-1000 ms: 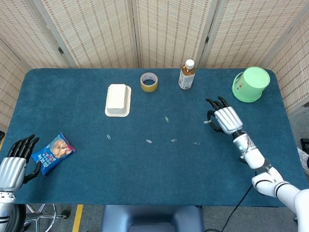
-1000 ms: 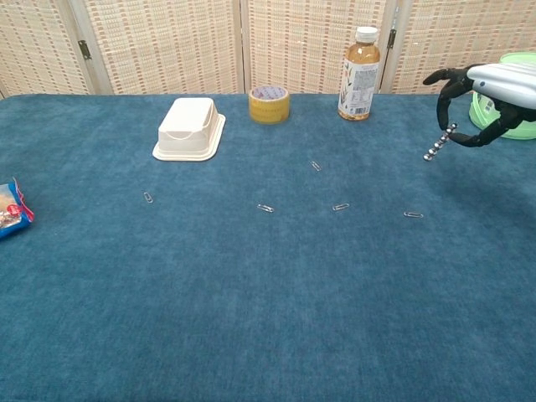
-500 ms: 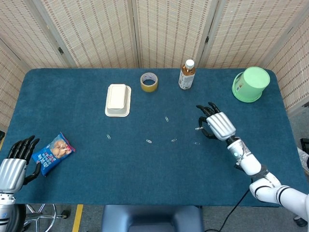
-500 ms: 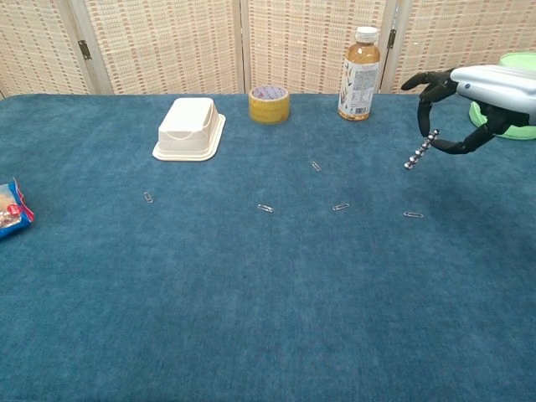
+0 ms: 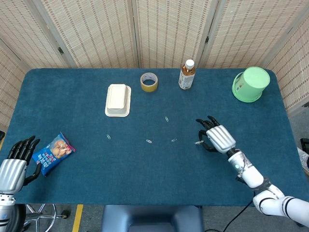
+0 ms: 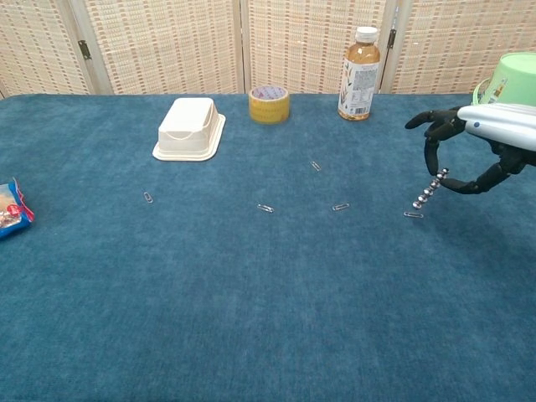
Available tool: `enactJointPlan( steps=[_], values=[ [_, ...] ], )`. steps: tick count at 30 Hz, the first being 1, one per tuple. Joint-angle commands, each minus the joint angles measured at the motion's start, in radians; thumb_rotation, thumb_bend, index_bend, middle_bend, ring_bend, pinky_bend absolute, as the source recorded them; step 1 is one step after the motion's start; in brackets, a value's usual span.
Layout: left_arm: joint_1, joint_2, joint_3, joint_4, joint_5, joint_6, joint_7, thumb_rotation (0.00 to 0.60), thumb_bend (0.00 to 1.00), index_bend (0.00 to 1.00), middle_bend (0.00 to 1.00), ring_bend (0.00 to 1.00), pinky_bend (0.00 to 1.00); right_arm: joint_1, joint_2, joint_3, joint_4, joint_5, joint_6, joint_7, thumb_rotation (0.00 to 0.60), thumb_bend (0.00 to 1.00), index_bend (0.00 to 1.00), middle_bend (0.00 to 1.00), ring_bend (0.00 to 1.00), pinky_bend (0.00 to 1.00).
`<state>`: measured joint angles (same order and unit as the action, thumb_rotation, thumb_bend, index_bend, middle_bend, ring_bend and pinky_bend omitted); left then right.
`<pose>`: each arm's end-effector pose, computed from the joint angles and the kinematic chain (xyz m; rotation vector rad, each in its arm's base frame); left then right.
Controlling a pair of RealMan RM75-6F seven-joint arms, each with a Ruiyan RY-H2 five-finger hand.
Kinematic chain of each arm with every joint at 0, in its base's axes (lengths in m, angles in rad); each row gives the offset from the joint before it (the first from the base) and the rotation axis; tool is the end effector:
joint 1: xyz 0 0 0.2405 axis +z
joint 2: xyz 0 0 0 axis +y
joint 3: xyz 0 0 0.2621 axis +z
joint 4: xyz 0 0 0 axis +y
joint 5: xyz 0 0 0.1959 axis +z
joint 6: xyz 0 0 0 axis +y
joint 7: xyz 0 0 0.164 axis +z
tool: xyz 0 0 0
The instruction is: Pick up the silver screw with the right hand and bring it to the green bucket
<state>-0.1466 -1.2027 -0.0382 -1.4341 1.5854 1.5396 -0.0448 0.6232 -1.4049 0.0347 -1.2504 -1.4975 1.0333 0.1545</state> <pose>-0.3087 0.2188 0.1637 -1.4742 -0.7603 -0.9841 -0.2356 -0.3535 0.0461 1.9013 -0.9121 0.9478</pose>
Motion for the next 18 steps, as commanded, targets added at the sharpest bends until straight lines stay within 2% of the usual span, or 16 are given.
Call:
enactJointPlan(
  steps=[1, 18],
  values=[
    [0.0, 0.002, 0.0, 0.0, 0.0, 0.0, -0.004, 0.6, 0.52, 0.07, 0.07, 0.1, 0.13, 0.001, -0.01, 0.003, 0.009, 0.002, -0.006, 0.007, 0.6, 0.42, 0.61, 0.12, 0.16, 0.0],
    [-0.001, 0.001, -0.001, 0.007, -0.006, -0.008, -0.008, 0.6, 0.52, 0.07, 0.07, 0.1, 0.13, 0.016, -0.057, 0.01, 0.084, 0.001, -0.041, 0.037, 0.6, 0.42, 0.62, 0.12, 0.16, 0.0]
  ],
)
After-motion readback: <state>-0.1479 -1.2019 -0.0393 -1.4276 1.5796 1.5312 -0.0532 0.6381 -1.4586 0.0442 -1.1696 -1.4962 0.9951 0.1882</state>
